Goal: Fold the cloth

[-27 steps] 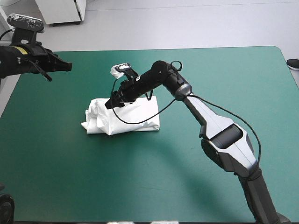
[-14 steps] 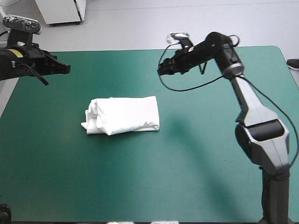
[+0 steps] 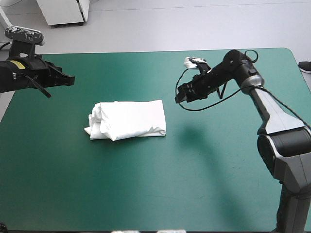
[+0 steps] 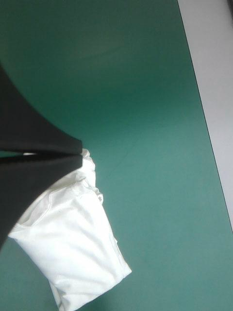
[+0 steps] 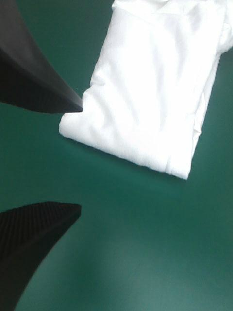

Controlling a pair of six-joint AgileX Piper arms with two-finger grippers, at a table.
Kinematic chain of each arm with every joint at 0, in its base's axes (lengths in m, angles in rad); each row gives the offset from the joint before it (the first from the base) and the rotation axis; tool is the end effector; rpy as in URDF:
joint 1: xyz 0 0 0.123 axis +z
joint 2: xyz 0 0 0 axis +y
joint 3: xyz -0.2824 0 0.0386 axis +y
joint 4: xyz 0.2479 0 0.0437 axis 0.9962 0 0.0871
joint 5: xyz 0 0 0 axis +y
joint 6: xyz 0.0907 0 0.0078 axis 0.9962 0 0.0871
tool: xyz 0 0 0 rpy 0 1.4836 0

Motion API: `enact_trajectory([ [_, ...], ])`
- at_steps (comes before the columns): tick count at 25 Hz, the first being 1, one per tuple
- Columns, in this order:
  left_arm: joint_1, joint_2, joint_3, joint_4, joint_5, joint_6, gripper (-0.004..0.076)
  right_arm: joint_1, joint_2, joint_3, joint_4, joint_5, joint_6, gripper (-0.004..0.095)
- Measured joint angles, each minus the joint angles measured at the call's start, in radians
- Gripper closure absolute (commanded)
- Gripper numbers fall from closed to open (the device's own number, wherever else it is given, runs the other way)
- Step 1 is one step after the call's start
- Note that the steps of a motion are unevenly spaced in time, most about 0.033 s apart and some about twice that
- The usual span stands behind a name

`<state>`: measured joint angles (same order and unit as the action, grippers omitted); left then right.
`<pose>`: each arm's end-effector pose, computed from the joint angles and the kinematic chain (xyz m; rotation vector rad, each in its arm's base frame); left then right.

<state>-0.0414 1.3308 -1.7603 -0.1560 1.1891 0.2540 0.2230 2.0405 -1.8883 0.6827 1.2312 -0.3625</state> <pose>0.2474 -0.0234 0.4935 0.3414 2.2056 -0.0780 0.4168 0.1501 0.2945 -0.5884 2.6212 0.9132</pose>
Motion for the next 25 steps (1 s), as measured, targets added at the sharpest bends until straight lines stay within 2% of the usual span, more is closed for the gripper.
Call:
enact_trajectory([
  [7, 0.0, 0.0, 0.0, 0.001, -0.002, 0.0, 0.0665, 0.097, 0.137, 0.001, 0.036, -0.015, -0.031, 0.0377],
  [12, 0.0, 0.0, 0.0, 0.002, -0.002, 0.0, 0.0596, 0.105, 0.2, -0.018, 0.058, -0.021, -0.034, 0.0377],
  [19, 0.0, 0.0, 0.0, 0.002, -0.002, 0.0, 0.0596, 0.105, 0.228, -0.054, 0.102, -0.045, -0.034, 0.0385],
  [23, 0.0, 0.0, 0.0, 0.002, -0.002, 0.0, 0.0596, 0.106, 0.237, -0.056, 0.109, -0.046, -0.034, 0.0464],
  [25, 0.0, 0.0, 0.0, 0.002, -0.003, 0.0, 0.0596, 0.113, 0.24, -0.056, 0.109, -0.05, -0.035, 0.0585],
])
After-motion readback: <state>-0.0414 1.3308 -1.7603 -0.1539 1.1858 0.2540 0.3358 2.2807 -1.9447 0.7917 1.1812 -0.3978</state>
